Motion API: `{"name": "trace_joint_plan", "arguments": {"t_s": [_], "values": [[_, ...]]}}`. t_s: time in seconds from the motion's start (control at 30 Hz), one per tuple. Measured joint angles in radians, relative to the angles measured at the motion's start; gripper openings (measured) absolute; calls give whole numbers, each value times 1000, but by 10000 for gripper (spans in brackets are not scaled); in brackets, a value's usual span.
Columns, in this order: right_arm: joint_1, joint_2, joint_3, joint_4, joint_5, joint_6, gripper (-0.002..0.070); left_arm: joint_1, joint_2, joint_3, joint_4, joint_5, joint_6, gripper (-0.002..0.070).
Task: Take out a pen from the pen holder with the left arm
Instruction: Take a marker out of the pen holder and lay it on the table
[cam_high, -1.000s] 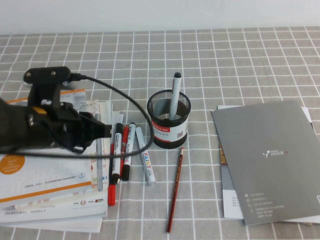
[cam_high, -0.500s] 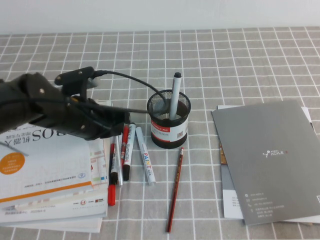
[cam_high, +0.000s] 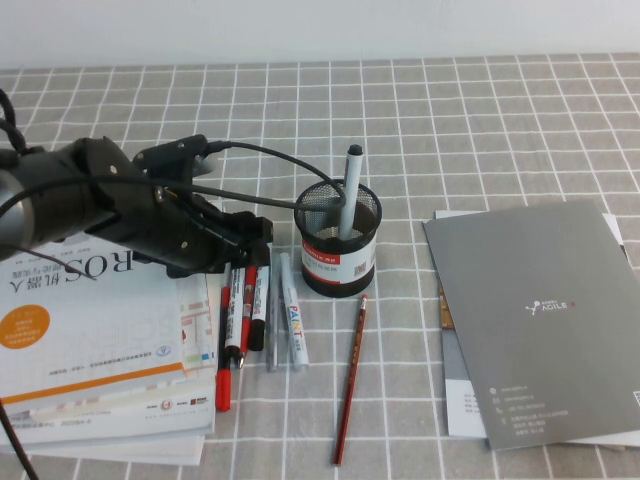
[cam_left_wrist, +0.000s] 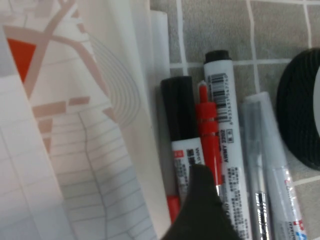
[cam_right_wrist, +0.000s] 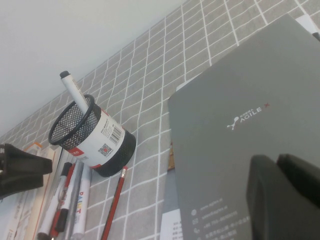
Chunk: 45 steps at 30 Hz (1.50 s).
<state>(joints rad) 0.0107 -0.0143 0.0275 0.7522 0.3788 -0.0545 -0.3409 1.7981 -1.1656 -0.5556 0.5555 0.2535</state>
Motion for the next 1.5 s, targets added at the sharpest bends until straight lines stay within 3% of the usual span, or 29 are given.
{"name": "trace_joint_plan", "arguments": {"t_s": [0.17,0.33,0.43,0.57,0.67,0.83,1.0,1.5], "values": [[0,0,0,0,0,0,-13,-17,-32,-2,145,-24,-75,470],[0,0,0,0,0,0,-13,-73,-184,54,294,-164,-127,439],[0,0,0,0,0,0,-13,-106,-306,166,342,-337,-131,321],[0,0,0,0,0,0,-13,-124,-474,383,428,-570,-141,81],[0,0,0,0,0,0,-13,-125,-607,544,508,-697,-179,22],[0,0,0,0,0,0,-13,-125,-812,724,621,-765,-308,1],[0,0,0,0,0,0,-13,-125,-985,891,738,-752,-339,-1],[0,0,0,0,0,0,-13,-114,-1330,1188,689,-699,-346,-2]]}}
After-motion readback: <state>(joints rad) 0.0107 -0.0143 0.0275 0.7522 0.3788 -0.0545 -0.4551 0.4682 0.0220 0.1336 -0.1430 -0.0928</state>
